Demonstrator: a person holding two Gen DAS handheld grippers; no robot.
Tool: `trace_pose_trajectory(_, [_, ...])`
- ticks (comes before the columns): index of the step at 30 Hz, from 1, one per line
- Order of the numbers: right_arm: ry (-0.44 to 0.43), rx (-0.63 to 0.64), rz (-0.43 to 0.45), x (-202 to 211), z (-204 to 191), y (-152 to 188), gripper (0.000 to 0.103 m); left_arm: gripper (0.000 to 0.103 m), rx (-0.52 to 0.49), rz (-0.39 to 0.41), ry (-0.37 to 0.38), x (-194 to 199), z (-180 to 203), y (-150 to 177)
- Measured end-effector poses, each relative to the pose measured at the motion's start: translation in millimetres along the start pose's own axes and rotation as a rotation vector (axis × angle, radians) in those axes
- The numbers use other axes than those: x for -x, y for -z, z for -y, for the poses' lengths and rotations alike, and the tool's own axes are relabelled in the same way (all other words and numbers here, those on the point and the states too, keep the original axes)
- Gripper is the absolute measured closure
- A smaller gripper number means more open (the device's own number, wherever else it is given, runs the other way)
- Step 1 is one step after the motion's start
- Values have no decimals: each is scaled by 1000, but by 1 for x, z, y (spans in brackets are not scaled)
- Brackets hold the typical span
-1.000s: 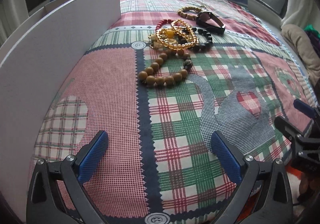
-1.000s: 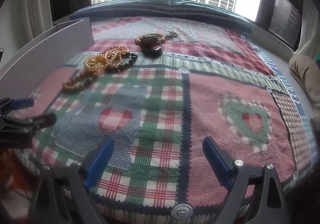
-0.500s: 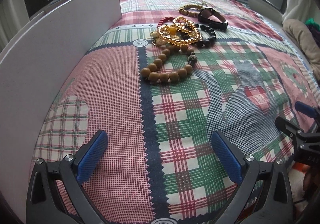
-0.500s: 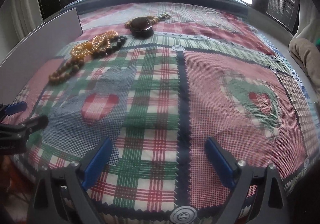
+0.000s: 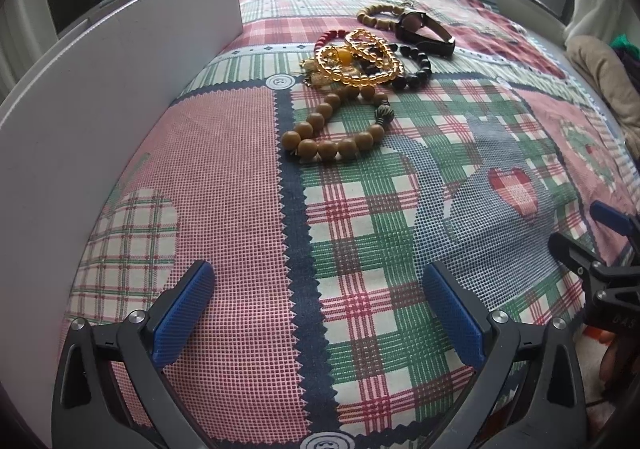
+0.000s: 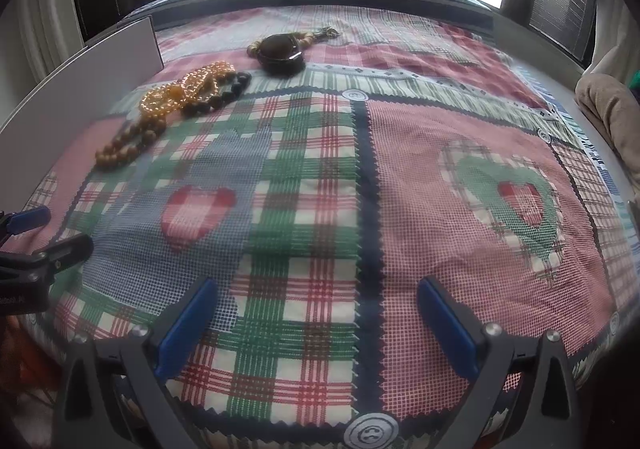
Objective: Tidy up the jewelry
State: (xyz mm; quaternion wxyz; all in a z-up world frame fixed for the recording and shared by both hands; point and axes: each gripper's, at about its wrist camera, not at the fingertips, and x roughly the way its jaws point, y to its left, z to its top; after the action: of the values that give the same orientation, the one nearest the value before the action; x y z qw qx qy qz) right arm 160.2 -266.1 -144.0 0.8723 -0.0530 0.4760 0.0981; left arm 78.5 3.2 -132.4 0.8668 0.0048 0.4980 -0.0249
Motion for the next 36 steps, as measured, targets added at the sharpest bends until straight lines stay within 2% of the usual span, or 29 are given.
trace_pose_trajectory(9, [-10,16,5,0,0,0,0,1,6,4,37,1,-3,-2])
trace_pose_trajectory(11, [-25,28,-6,1,2,-2,1,1,25,37,85,11,-8,-2])
trace_pose_trajectory(14, [-37,20,61,17,7,-3,1,1,36,111,110,30,-13,-3])
trace_pose_trajectory(16, [-33,17,99,27,10,-5,1,1,43,128,132,35,-15,-6])
trace_pose_trajectory(19, [-44,10,127,33,10,-10,1,1,36,108,143,33,-16,-12])
trace_pose_trajectory(23, [-80,13,119,29,4,-10,1,1,9,87,130,28,-17,-24])
trace_pose_trajectory(27, [-93,32,107,26,-3,-6,1,1,-28,66,164,20,-11,-48])
trace_pose_trajectory(30, [-101,41,111,27,-5,-5,1,1,-70,61,137,7,2,-69])
trace_pose_trajectory(32, [-101,45,116,29,-6,-4,1,9,-90,56,104,1,11,-76])
trace_pose_trajectory(36, [-106,40,116,32,-5,-1,1,17,-166,43,151,-6,31,-80])
